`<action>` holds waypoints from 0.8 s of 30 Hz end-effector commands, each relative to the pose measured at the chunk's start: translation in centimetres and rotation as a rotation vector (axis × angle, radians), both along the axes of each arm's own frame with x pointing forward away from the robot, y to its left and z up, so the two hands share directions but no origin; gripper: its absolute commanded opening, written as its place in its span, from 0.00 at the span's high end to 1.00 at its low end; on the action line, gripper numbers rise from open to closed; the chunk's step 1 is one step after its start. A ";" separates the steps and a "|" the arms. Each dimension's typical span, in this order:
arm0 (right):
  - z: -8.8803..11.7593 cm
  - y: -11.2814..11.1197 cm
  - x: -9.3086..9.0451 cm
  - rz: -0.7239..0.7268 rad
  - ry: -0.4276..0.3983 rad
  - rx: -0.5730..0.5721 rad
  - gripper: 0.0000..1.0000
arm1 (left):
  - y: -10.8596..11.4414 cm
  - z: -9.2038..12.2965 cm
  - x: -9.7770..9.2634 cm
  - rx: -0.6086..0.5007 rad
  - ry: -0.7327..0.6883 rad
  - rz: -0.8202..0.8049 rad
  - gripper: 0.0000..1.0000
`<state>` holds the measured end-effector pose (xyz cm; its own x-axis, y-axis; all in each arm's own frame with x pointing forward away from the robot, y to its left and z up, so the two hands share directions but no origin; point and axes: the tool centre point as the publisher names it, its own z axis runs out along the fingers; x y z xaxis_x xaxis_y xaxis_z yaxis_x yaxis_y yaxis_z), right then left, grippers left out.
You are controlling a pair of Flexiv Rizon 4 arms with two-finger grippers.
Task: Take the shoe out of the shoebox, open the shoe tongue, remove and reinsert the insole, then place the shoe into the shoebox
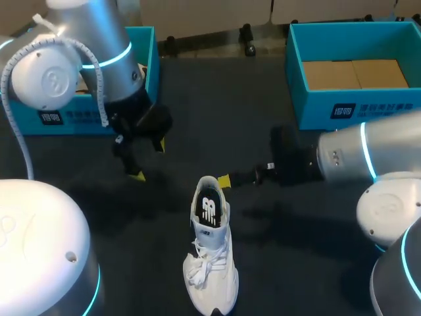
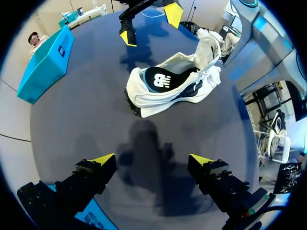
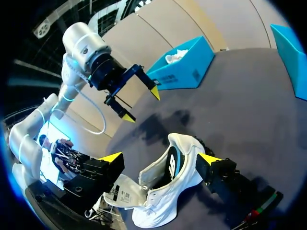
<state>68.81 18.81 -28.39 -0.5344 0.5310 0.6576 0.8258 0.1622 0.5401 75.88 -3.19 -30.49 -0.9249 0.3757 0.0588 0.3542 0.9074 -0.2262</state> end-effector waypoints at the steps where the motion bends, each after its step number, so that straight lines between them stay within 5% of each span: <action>1: 0.4 0.2 1.2 0.101 0.078 -0.166 0.00 | 0.2 0.1 0.6 0.009 -0.003 0.004 0.00; 12: 2.1 -1.8 1.0 0.209 0.217 -0.473 0.00 | 2.7 0.8 4.3 0.042 0.000 -0.030 0.00; 24: 2.5 -4.2 0.2 0.253 0.449 -0.572 0.00 | 4.5 1.2 5.4 0.047 -0.009 -0.015 0.00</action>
